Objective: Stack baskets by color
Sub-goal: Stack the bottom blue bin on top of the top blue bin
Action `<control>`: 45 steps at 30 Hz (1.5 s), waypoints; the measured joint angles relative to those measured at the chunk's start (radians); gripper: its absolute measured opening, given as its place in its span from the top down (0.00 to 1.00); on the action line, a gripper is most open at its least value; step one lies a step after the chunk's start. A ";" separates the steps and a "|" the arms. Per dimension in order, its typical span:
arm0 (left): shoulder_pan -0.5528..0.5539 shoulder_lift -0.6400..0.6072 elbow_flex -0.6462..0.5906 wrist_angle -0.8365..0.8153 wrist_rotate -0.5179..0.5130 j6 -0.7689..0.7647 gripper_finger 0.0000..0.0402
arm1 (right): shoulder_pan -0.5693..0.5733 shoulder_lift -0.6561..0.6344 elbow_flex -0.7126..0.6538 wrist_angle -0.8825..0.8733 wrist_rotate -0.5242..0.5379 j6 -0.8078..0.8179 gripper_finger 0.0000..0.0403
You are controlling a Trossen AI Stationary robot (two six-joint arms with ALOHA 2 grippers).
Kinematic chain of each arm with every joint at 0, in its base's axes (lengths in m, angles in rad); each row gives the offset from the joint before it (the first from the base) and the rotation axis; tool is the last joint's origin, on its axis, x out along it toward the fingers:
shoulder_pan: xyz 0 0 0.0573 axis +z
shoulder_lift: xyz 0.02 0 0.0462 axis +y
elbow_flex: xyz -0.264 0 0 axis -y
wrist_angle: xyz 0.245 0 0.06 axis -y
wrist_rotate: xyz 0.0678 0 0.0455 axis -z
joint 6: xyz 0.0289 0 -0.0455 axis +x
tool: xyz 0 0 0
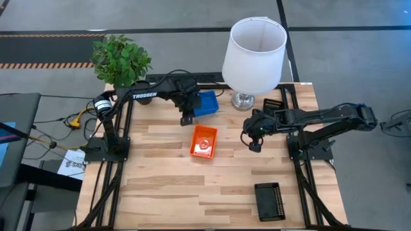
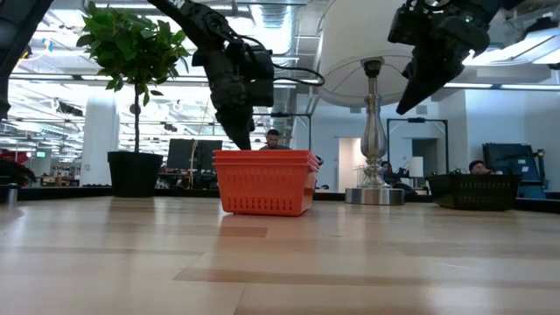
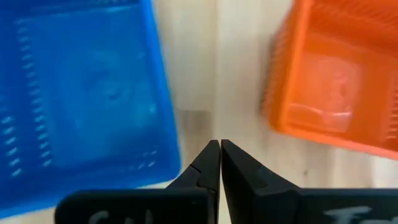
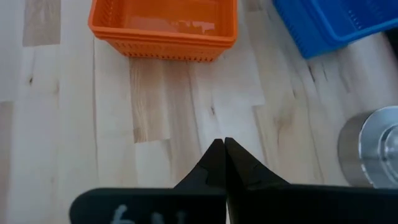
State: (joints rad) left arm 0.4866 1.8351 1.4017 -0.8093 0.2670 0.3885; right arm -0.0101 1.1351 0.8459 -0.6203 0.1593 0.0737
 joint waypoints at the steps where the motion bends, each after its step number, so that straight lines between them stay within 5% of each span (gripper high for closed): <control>1: 0.005 0.000 0.000 -0.003 -0.020 -0.001 1.00 | -0.003 0.000 0.000 0.005 0.000 -0.016 0.98; 15: 0.088 0.000 0.000 0.002 -0.208 -0.065 1.00 | -0.005 0.000 0.000 0.027 -0.024 -0.077 0.98; 24: 0.059 0.000 0.000 0.010 0.046 -0.046 1.00 | 0.026 0.000 0.000 0.027 -0.034 -0.057 0.98; 36: 0.005 0.082 0.002 0.051 0.109 -0.017 1.00 | 0.024 0.000 0.000 0.041 -0.034 -0.018 0.98; 45: -0.002 0.098 0.001 0.058 -0.128 -0.039 1.00 | 0.010 0.000 0.000 0.049 -0.032 -0.019 0.98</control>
State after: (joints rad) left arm 0.4849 1.9331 1.4029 -0.7510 0.1394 0.3493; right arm -0.0004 1.1347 0.8463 -0.5709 0.1272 0.0551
